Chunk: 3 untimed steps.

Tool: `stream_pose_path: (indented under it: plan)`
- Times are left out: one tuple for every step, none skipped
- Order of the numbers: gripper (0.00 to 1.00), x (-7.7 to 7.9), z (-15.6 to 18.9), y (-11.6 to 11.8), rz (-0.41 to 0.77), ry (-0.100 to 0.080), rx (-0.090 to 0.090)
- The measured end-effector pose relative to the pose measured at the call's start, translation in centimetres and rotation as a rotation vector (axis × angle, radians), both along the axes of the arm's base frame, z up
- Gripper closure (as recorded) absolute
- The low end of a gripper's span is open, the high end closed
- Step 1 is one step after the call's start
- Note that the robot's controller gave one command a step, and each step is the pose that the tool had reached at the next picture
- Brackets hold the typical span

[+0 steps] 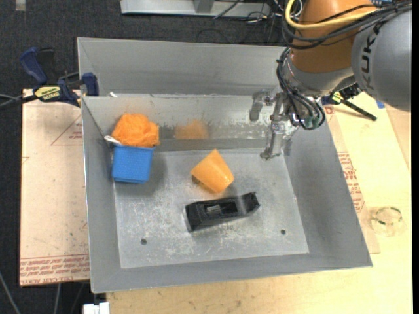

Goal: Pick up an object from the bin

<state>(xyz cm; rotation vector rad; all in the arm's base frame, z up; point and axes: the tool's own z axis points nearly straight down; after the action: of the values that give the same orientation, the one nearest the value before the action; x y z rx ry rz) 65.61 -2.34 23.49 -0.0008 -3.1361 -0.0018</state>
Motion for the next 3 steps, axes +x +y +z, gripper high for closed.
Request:
stream_pose_path:
  plan:
    - [0.0, 0.1, 0.6, 0.0, 0.0, -0.008, 0.0]
    - [0.0, -1.5, -4.6, 6.3, 0.035, -0.007, 0.0]
    - [0.0, -3.7, -7.1, 8.0, 0.163, -0.007, 0.004]
